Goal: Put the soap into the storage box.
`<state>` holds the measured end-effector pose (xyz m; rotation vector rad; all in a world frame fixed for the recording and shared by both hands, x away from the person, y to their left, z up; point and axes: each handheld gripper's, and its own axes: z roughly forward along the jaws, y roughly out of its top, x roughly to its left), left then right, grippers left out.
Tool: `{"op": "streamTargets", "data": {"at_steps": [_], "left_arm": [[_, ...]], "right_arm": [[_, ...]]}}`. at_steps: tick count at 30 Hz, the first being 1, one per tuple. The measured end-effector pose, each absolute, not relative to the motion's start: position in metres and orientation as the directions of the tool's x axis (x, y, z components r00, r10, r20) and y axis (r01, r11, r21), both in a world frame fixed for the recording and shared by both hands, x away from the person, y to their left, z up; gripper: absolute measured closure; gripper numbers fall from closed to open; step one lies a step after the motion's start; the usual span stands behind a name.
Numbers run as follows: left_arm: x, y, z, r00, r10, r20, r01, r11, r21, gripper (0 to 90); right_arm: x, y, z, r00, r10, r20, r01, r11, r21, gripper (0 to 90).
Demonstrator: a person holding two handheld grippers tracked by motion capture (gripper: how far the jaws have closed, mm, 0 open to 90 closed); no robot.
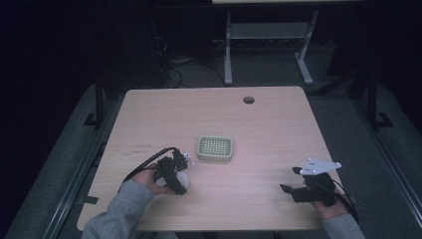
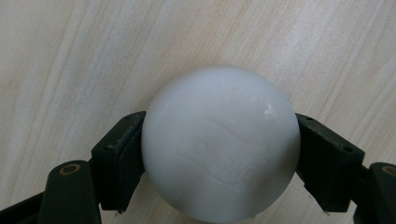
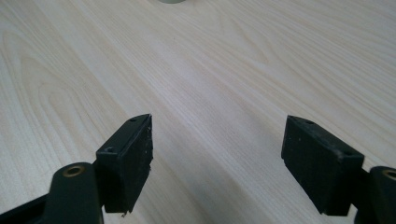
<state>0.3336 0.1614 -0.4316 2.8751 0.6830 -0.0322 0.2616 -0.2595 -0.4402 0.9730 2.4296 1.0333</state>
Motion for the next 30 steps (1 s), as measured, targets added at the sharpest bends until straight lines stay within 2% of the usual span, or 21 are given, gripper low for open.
{"op": "streamTargets", "data": {"at_steps": [30], "left_arm": [[0.348,0.158,-0.41,0.895,0.442,-0.056,0.443,-0.87,0.218,23.5]], "right_arm": [[0.264,-0.263,-0.442,-0.702,0.712,-0.015,0.48,0.489,0.728,24.3]]}}
